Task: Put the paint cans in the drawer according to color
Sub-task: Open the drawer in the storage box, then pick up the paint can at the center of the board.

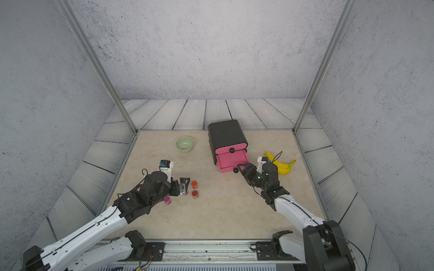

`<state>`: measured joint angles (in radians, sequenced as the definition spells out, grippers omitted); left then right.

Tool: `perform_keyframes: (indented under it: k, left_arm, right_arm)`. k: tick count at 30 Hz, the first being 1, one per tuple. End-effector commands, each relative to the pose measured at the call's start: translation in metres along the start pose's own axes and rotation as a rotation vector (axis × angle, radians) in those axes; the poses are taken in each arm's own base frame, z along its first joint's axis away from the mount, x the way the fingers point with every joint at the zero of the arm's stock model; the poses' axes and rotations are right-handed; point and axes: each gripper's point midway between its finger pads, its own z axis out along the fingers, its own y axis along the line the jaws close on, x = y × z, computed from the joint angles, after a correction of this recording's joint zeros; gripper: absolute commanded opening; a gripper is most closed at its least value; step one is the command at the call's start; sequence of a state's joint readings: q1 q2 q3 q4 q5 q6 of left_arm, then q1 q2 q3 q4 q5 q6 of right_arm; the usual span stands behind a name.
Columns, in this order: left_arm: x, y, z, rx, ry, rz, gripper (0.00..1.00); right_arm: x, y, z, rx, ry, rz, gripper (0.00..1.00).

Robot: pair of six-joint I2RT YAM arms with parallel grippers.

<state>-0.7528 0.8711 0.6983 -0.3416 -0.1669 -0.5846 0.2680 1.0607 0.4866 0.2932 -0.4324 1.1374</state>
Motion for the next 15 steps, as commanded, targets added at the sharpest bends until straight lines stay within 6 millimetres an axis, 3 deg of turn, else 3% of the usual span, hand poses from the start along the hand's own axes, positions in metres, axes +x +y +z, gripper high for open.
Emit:
perform_keyframes:
  k: [1, 4, 7, 11, 15]
  left_arm:
    - [0.010, -0.009, -0.002, 0.066, 0.054, -0.054, 1.00]
    - [0.026, -0.014, 0.002, 0.100, 0.119, -0.126, 0.97]
    - [0.044, -0.016, 0.010, 0.100, 0.200, -0.177, 0.87]
    - [0.054, -0.006, 0.025, -0.005, 0.280, -0.164, 0.74]
    - [0.059, 0.011, 0.040, -0.176, 0.371, -0.074, 0.70]
  right_arm:
    - [0.015, -0.001, -0.036, 0.085, 0.032, -0.156, 0.60]
    - [0.021, 0.012, -0.063, 0.046, -0.006, -0.237, 0.59]
    - [0.030, 0.015, -0.077, 0.019, 0.002, -0.253, 0.59]
    - [0.043, -0.001, -0.069, 0.042, 0.066, -0.221, 0.58]
    - [0.047, -0.012, -0.059, 0.127, 0.155, -0.270, 0.58]
